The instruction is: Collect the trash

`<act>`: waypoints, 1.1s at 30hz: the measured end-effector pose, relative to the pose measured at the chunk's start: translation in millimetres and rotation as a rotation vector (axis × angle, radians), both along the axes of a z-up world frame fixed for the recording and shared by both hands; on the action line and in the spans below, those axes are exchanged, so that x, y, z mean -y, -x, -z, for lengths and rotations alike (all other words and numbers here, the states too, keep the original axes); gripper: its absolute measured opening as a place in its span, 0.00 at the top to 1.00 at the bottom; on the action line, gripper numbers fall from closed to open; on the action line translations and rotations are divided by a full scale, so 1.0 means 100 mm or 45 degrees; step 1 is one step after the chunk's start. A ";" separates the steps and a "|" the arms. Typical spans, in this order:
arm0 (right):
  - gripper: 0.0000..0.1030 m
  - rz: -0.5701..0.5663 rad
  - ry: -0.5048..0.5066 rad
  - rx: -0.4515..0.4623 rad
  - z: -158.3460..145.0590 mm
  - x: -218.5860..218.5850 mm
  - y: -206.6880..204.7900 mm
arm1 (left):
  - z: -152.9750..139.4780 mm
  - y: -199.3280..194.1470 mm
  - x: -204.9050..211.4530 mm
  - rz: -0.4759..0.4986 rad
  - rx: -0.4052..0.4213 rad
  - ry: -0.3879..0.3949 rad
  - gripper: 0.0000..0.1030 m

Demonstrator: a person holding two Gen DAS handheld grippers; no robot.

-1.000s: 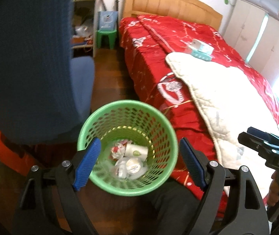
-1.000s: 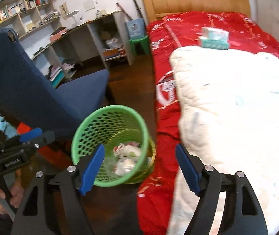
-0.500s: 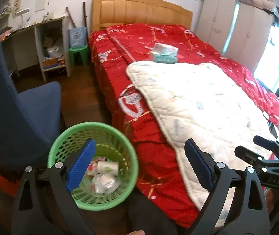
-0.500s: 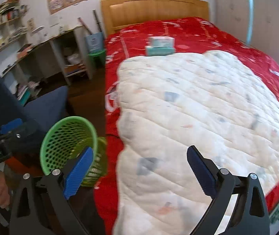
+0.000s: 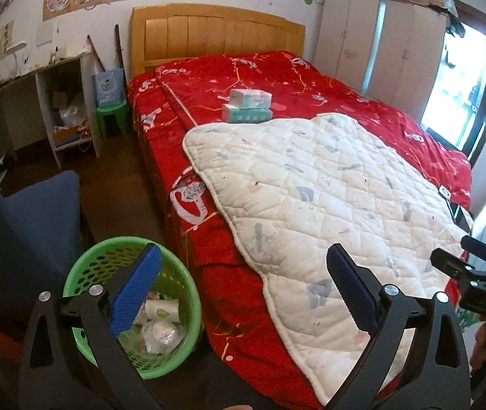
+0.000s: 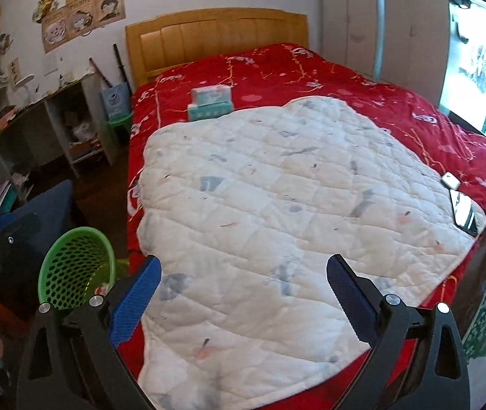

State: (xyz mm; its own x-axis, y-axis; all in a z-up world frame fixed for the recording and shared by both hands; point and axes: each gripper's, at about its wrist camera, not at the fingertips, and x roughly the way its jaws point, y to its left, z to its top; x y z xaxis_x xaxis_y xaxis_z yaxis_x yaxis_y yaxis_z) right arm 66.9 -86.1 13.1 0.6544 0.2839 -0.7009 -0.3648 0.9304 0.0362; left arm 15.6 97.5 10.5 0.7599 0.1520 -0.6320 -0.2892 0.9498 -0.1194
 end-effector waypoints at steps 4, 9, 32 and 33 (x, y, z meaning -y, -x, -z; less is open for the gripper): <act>0.08 0.023 0.003 0.021 -0.03 0.08 0.03 | -0.04 0.01 0.09 -0.004 0.020 -0.050 0.05; 0.07 0.036 -0.009 0.030 -0.06 0.14 0.06 | -0.06 0.00 0.16 -0.008 0.023 -0.096 0.05; 0.07 0.058 -0.002 0.081 -0.16 0.18 0.14 | -0.07 0.02 0.18 -0.015 0.030 -0.119 0.05; 0.07 0.058 -0.001 0.083 -0.17 0.18 0.14 | -0.07 0.02 0.18 -0.017 0.030 -0.120 0.05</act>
